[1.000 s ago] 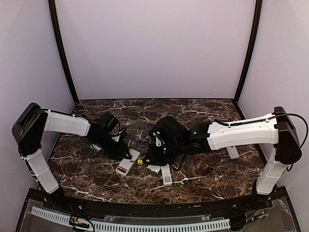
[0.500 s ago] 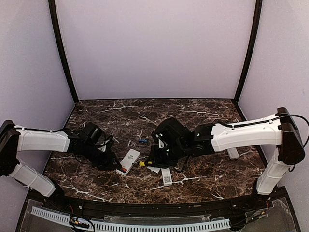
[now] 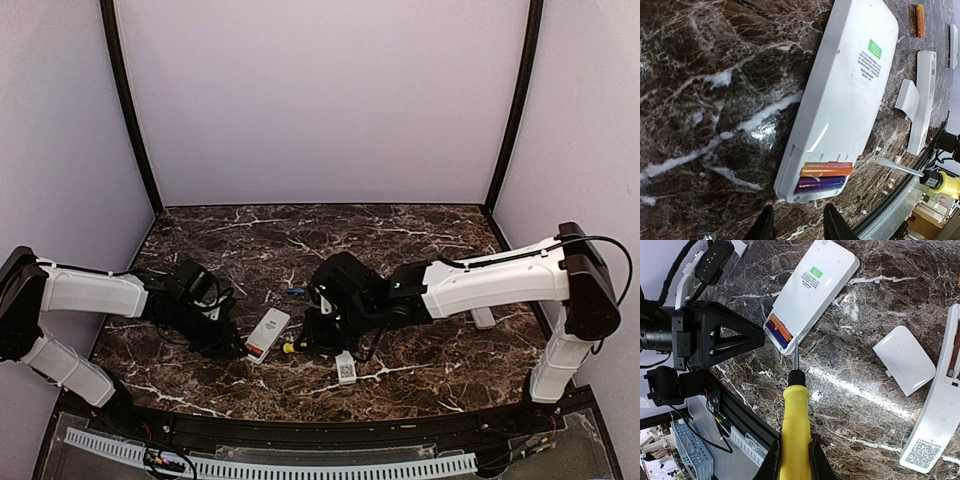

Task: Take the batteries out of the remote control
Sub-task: Move the remote control without the battery cover to the center of the board.

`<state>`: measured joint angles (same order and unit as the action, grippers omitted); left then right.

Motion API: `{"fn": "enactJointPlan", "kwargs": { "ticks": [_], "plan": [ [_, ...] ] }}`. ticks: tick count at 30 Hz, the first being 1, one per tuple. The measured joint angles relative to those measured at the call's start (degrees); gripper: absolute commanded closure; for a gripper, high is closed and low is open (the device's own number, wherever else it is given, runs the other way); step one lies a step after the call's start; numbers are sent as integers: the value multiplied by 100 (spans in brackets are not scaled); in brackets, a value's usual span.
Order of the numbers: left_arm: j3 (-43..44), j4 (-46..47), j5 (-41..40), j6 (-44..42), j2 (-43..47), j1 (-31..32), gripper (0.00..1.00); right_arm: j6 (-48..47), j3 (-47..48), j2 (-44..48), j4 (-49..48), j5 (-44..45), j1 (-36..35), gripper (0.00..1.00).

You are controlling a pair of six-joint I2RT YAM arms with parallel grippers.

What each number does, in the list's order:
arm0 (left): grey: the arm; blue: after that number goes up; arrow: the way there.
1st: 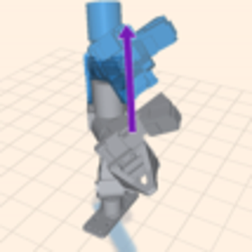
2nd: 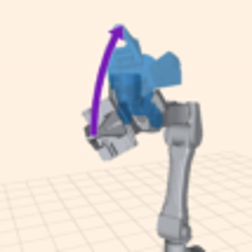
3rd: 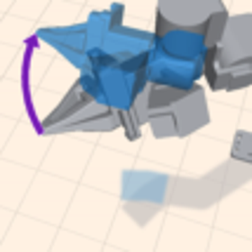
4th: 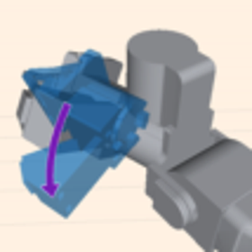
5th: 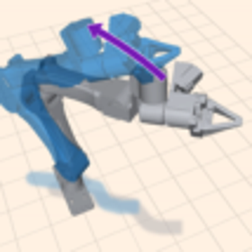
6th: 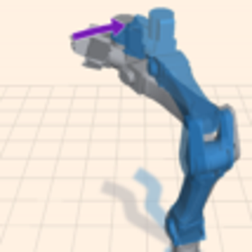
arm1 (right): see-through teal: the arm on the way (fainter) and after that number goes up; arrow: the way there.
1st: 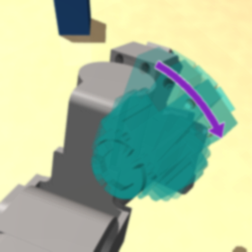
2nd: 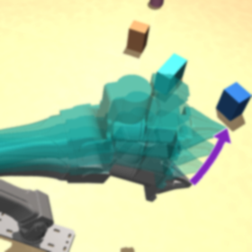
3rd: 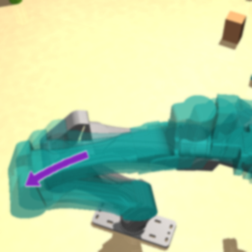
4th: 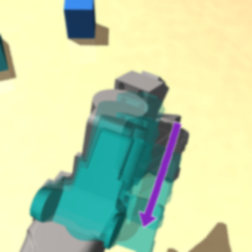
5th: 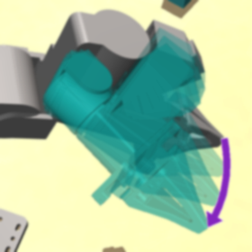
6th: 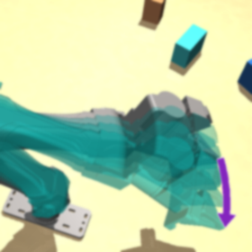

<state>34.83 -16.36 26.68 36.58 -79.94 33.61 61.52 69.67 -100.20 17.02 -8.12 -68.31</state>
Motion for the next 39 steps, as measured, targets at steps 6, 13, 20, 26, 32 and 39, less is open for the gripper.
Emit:
{"fn": "enactJointPlan", "kwargs": {
  "ticks": [6, 13, 20, 26, 32, 39],
  "plan": [
    [76, -2, -63, -63, -149, 0, 69, 0, 177, -162, 20, -105, 0, 100],
    [81, -2, -107, -129, -175, 0, 72, -17, 326, -258, 28, -175, 0, 100],
    [81, -2, -109, -166, -216, 0, 75, -15, 361, -310, 127, -232, -2, 100],
    [81, -2, -125, -170, -234, 0, 75, -17, 413, -407, 225, -247, -2, 100],
    [81, -2, -146, -170, -234, 0, 73, -31, 459, -444, 278, -258, -2, 100],
    [81, -2, -203, -166, -225, 0, 72, -39, 459, -444, 280, -249, 0, 100]
  ]
}}
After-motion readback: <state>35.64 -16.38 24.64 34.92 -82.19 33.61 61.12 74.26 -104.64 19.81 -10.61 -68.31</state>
